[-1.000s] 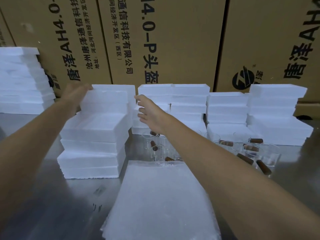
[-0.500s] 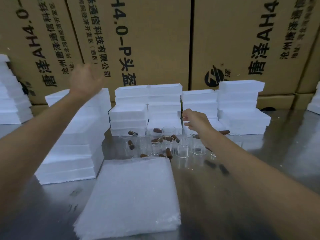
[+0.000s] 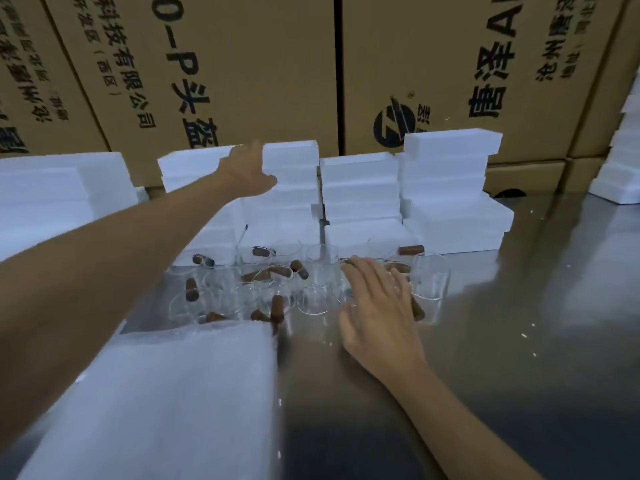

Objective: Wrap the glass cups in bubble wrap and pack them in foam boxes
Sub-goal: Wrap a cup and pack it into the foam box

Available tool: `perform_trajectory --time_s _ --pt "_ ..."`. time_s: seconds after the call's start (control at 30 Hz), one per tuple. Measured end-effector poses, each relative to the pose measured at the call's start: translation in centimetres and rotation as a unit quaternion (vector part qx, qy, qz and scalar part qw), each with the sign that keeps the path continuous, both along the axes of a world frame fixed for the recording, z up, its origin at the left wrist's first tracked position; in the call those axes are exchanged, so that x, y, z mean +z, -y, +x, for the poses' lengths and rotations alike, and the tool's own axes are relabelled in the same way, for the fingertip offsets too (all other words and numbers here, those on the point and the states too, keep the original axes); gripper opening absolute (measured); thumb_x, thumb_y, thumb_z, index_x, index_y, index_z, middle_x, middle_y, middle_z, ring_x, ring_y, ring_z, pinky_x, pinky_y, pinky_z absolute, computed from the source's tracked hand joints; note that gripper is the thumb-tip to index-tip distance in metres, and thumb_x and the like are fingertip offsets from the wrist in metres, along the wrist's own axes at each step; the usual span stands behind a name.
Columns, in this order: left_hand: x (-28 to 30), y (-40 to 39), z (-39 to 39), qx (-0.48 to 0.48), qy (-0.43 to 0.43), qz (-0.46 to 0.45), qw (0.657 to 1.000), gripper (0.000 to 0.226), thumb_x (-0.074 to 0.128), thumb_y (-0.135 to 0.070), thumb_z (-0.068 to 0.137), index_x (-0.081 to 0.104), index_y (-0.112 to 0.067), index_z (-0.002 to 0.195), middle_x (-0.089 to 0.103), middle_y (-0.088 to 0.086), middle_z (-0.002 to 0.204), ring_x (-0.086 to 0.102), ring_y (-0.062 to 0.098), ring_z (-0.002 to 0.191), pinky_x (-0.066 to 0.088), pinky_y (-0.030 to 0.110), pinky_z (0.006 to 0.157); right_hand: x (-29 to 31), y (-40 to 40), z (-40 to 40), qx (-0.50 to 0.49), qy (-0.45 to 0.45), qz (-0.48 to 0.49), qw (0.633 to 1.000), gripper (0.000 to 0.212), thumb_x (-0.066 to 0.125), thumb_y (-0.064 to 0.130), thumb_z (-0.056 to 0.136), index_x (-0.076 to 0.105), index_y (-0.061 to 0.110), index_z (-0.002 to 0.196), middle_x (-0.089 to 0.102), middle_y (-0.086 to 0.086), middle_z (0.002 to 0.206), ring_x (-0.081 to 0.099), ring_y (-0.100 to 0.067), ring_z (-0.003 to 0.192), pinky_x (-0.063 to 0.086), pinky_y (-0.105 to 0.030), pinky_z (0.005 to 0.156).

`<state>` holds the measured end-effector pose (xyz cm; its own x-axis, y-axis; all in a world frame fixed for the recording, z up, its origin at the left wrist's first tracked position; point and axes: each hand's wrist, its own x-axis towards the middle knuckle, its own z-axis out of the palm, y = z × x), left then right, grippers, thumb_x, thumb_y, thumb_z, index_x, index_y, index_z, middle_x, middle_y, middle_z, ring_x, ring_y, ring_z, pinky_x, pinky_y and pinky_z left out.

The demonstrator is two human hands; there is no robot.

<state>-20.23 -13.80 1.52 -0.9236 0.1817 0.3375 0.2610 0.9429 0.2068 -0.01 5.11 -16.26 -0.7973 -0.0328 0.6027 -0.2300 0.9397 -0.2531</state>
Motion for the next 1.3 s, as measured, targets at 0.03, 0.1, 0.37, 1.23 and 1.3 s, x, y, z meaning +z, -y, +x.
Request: perform_trajectory --time_s 0.03,0.1,0.37,1.23,1.3 --pt "-0.1 -0.4 -1.2 0.008 0.001 -0.011 1.0 0.075 0.06 -0.028 0.094 0.019 -0.01 0.154 0.029 0.019 0.155 0.025 0.034 0.144 0.029 0.045 0.111 -0.1 -0.2 -0.4 -0.007 -0.003 -0.015 1.0 0.053 0.051 0.026 0.09 0.045 0.018 0.143 0.042 0.0 0.153 0.03 -0.017 0.146 0.017 -0.05 0.122" --pt "0.0 -0.9 -3.5 0.017 0.005 -0.031 0.999 0.08 0.059 -0.026 0.095 0.011 -0.009 0.157 0.02 0.019 0.16 0.018 0.033 0.149 0.025 0.046 0.115 -0.3 -0.7 -1.0 -0.023 -0.016 -0.052 0.998 0.053 0.051 0.024 0.09 0.044 0.018 0.143 0.043 0.0 0.152 0.03 -0.016 0.146 0.016 -0.048 0.122" --pt "-1.1 -2.1 -8.0 0.015 -0.063 -0.008 0.998 0.049 0.055 -0.006 0.091 0.049 -0.005 0.139 0.044 0.019 0.141 0.042 0.039 0.131 0.04 0.047 0.107 0.0 -1.0 -2.0 -0.021 0.007 -0.037 0.999 0.056 0.037 0.028 0.088 0.04 0.021 0.144 0.04 0.001 0.154 0.026 -0.016 0.148 0.019 -0.05 0.121" --pt "-8.6 -3.2 28.4 -0.346 0.067 -0.132 0.926 0.039 0.052 -0.034 0.099 0.046 -0.033 0.137 0.054 -0.008 0.137 0.048 0.015 0.126 0.043 0.04 0.102 -0.2 -9.6 7.4 -0.131 0.02 -0.538 0.832 0.019 0.053 0.011 0.098 0.065 0.013 0.113 0.065 -0.011 0.113 0.062 -0.03 0.106 0.049 -0.037 0.09" --pt "-10.4 -4.0 29.3 -0.353 0.088 -0.116 0.924 0.039 0.053 -0.035 0.099 0.048 -0.034 0.137 0.054 -0.008 0.137 0.047 0.013 0.126 0.04 0.031 0.098 -0.2 -10.6 8.5 -0.131 0.04 -0.557 0.819 0.019 0.051 0.013 0.099 0.068 0.021 0.098 0.068 -0.008 0.104 0.065 -0.022 0.093 0.053 -0.025 0.071"
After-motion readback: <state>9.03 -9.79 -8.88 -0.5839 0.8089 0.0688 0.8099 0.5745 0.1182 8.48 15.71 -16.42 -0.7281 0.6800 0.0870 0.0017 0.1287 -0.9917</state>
